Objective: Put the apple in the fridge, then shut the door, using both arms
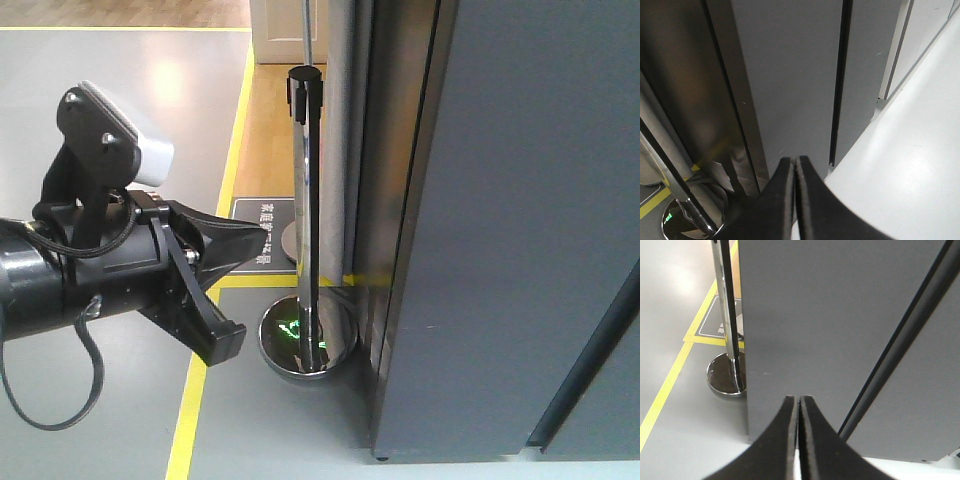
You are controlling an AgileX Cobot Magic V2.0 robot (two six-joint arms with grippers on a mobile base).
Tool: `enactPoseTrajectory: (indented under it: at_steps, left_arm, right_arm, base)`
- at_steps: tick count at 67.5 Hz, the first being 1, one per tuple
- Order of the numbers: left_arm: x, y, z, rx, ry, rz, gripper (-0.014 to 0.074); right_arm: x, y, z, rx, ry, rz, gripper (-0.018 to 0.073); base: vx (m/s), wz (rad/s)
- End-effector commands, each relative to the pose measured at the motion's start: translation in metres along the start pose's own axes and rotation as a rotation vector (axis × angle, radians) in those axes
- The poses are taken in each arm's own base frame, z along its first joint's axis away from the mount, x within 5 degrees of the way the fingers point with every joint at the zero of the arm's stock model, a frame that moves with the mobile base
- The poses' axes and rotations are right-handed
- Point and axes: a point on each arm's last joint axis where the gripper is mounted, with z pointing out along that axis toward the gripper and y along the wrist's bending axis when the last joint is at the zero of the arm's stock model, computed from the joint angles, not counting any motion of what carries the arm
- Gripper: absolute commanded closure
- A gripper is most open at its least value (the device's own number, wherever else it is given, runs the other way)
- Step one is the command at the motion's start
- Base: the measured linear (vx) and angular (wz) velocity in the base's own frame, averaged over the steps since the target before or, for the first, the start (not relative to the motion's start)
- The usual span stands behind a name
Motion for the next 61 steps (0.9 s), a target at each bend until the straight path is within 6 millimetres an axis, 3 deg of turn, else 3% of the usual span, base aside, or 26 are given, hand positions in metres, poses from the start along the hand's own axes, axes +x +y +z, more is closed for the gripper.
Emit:
enactPoseTrajectory:
  at_steps: [1,38,47,55,61]
  left_arm:
    - [-0.016,0.001,-0.010,-0.027,-0.093,-0.017,0.0602]
    - [-0.015,0.001,-0.011,-0.029,-0.090,-0.007,0.0602]
    - [-0.015,0.000,-0.030,-0.063,-0.066,0.133,0.0602]
    - [-0.016,0.014,-0.055,-0.179,-0.106,0.018,0.0602]
    - [-0.003,0.028,-0.073,-0.301,-0.132,-0.051,0.0602]
  right_arm:
    - [-0.005,0.000,-0.007,0.000,-0.048,-0.001,0.0561]
    - [-0.003,0.001,-0.007,-0.005,-0.027,-0.001,0.0561]
    - [-0.003,0.001,-0.007,-0.004,-0.027,-0.002,0.0561]
    - [-0.003,0.001,-0.007,-0.002,-0.026,-0.003,0.0561]
    - [-0.003,0.001,-0.007,-0.002,-0.026,-0.003,0.0561]
  base:
    - [0.00,0.00]
    - [0.00,0.00]
    - [0.00,0.00]
    - [0.00,0.00]
    - [0.00,0.00]
